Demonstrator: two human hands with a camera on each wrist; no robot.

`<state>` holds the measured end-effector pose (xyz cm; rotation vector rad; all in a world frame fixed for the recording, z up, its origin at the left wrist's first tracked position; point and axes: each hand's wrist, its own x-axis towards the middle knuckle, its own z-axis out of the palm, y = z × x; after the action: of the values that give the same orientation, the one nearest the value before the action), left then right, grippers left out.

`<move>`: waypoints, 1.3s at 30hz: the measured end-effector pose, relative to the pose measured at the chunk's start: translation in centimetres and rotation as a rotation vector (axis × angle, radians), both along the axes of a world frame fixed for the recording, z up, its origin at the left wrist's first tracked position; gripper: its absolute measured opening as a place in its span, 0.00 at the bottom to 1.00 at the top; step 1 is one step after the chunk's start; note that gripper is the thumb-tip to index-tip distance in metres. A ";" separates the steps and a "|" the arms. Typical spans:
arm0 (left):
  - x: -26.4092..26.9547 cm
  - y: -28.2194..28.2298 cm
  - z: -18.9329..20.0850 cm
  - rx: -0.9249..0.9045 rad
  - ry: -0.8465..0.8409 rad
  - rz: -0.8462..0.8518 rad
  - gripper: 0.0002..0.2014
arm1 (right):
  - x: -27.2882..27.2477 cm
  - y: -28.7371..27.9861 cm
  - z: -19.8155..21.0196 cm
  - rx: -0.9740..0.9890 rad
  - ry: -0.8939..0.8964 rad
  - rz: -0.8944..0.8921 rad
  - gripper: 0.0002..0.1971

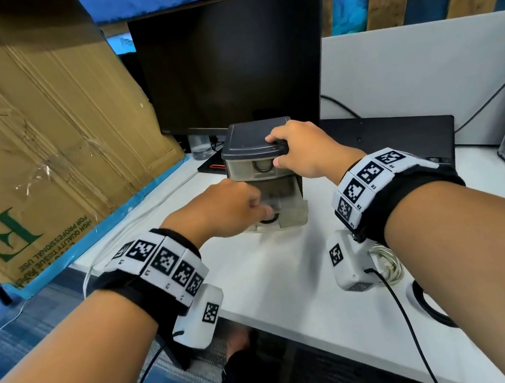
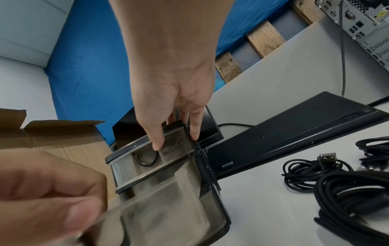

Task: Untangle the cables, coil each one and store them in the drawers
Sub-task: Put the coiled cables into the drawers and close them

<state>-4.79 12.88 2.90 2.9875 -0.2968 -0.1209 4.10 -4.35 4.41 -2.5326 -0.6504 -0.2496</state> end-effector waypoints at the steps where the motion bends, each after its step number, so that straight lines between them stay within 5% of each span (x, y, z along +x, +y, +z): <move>1: -0.2 0.2 -0.2 -0.062 0.009 -0.014 0.19 | 0.0 0.0 0.0 0.003 -0.002 0.000 0.25; 6: -0.7 0.7 0.0 -0.135 0.013 -0.006 0.19 | 0.0 0.2 0.1 -0.009 -0.005 -0.010 0.26; 10: 0.8 0.5 -1.0 -0.196 -0.414 0.123 0.09 | -0.1 0.4 0.2 -0.009 0.003 -0.013 0.26; 12: 1.7 0.4 -1.6 -0.309 -0.549 0.240 0.17 | -0.1 0.3 0.3 -0.010 0.016 0.000 0.27; 17: 4.0 1.2 -3.5 -0.490 -0.392 0.350 0.23 | 0.4 -0.5 1.1 -0.051 0.141 0.042 0.28; 20: 4.3 1.3 -4.2 -0.590 -0.361 0.327 0.30 | 1.0 -2.2 1.8 0.204 0.268 0.041 0.21; 22: 4.2 1.4 -4.4 -0.607 -0.314 0.321 0.36 | 1.7 -4.3 1.7 0.334 0.192 -0.099 0.12; 25: 4.1 1.3 -4.4 -0.604 -0.285 0.324 0.40 | 2.7 -8.0 0.4 0.039 0.204 -0.273 0.05; 30: 4.1 1.3 -4.5 -0.629 -0.284 0.317 0.40 | 3.3 -10.1 -3.5 -0.482 0.512 -0.285 0.18; 39: 4.1 1.3 -4.4 -0.648 -0.269 0.333 0.41 | 3.9 -6.7 -5.7 -0.869 0.419 -0.307 0.06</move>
<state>-0.73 14.16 -1.49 2.3548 0.1242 0.3471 8.00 -11.09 -1.27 -3.3476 -0.2051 0.5793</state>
